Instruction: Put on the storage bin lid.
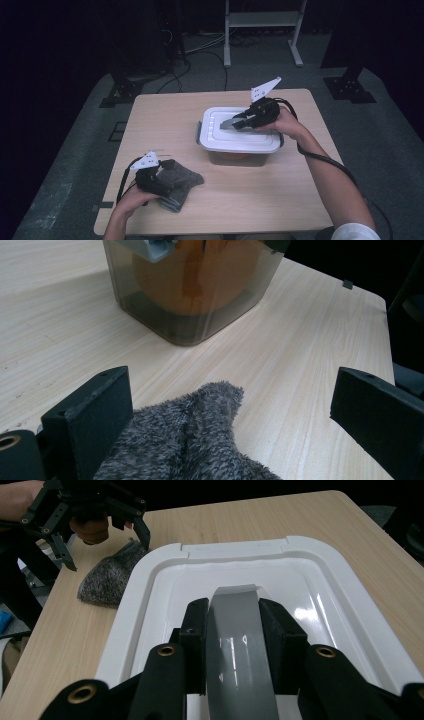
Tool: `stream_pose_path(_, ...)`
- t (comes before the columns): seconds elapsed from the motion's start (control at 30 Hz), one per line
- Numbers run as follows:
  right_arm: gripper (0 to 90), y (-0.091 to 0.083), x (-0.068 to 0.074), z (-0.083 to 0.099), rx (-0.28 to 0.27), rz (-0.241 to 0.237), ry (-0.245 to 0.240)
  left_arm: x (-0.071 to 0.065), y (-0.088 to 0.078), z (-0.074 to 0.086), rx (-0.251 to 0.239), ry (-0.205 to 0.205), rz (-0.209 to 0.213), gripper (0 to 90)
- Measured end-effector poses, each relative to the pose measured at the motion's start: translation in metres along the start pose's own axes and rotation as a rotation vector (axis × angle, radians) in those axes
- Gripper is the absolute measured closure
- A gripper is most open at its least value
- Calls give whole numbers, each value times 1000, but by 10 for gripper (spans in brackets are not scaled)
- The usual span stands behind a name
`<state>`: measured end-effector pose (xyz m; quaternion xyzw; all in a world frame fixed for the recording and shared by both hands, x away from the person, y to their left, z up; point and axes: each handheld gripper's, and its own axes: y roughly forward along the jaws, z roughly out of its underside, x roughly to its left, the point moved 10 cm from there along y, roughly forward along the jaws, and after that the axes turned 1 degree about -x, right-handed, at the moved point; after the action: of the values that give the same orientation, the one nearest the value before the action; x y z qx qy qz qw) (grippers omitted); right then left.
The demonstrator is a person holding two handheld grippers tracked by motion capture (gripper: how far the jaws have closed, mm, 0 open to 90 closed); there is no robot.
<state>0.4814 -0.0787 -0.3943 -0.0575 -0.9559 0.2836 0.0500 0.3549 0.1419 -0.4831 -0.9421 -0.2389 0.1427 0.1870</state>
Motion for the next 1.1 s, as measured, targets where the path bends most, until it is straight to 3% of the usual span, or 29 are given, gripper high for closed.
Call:
stream_pose_path(0.27,642,3,-2,6,2,-5,12,0,-2,0,-4,1,-5,25)
stream_pose_path(0.53,470,1,0,7,8,-12,32,0,-2,1,-4,-2,-5,26)
stream_pose_path(0.77,409,-15,-3,2,-42,24,65,-1,-2,0,-7,4,-1,26)
stream_pose_path(1.1,383,-36,4,1,-65,60,74,-3,-1,-1,-5,5,2,25)
